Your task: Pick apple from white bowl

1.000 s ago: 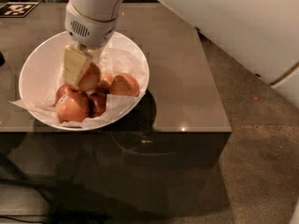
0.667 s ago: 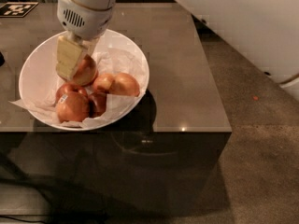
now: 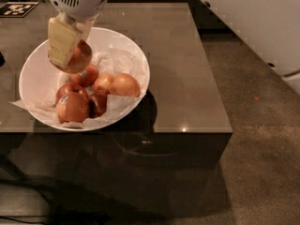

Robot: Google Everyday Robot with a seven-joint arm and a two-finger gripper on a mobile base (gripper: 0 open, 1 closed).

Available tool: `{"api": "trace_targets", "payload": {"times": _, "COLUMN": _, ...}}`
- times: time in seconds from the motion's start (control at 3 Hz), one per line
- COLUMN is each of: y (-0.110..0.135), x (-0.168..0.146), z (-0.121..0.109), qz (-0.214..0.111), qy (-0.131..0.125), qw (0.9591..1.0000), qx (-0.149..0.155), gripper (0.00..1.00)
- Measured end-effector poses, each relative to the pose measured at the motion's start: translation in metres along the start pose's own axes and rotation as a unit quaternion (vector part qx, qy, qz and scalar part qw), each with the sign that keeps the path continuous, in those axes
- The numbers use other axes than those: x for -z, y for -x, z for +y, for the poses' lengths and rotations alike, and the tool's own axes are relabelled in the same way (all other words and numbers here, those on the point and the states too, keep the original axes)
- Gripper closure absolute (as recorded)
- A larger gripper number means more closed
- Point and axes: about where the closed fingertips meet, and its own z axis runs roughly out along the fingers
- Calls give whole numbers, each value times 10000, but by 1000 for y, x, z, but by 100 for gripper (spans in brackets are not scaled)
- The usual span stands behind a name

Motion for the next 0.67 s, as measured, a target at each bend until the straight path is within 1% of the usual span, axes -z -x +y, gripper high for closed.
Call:
{"api": "trace_targets", "payload": {"times": 0.33, "y": 27, "x": 70, "z": -15, "qz": -375, "qy": -244, "qw": 9987, "qx": 238, "gripper": 100}}
{"api": "trace_targets", "payload": {"times": 0.67, "y": 31, "x": 75, "z": -15, "qz": -464, "qy": -291, "qw": 9982, "qx": 239, "gripper": 100}}
